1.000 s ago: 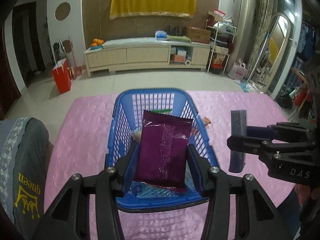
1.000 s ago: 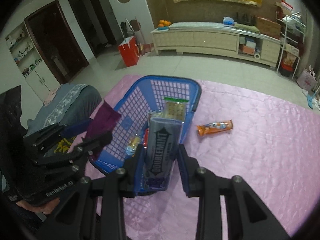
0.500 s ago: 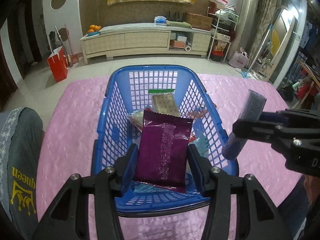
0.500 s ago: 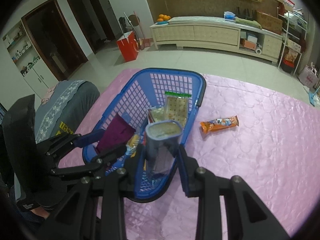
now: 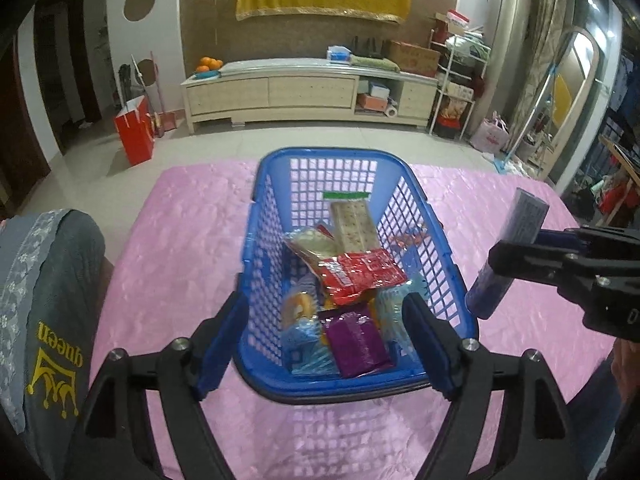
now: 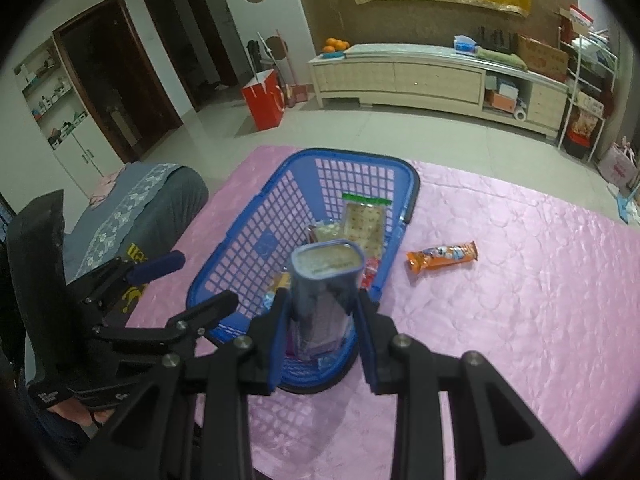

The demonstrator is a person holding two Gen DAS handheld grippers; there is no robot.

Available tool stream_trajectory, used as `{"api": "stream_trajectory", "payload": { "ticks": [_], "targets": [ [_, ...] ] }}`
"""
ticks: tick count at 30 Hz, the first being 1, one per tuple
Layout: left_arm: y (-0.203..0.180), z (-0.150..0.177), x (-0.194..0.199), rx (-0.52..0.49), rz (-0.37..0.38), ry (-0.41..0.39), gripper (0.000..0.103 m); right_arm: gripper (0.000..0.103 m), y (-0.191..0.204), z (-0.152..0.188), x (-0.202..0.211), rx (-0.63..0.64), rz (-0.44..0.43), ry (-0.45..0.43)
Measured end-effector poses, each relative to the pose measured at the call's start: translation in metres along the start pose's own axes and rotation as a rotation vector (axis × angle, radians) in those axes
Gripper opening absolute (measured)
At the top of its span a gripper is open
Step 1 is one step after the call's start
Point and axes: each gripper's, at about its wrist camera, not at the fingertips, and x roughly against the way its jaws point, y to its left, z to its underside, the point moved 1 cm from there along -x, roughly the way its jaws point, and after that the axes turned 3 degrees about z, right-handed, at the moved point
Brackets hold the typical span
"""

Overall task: Organize snacks
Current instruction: 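Lower the blue mint tin into the basket and open the right tool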

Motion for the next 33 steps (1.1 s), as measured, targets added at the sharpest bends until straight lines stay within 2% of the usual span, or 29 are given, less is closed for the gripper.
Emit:
{"api": "stream_trajectory", "payload": {
  "ticks": [4,12,26,33],
  "targets": [
    [0.013,-0.002,0.009,0.002,-0.049,-0.018,0.077,0.036,0.011,-0.009,-0.007,0.022,-0.024,0.006],
    [0.044,-0.003,0.007,0.038,-0.092,-0.017,0.077,0.036,0.037,-0.027,-0.039,0.082,-0.047,0.034],
    [0.083,-0.011,-0.026,0.082,-0.095,0.019,0.077,0.036,0.044,-0.037,-0.116,0.105,-0.027,0.166],
    [0.090,-0.009,-0.036,0.094,-0.087,0.028,0.077,0.036,0.044,-0.037,-0.142,0.118,0.015,0.218]
  ]
}}
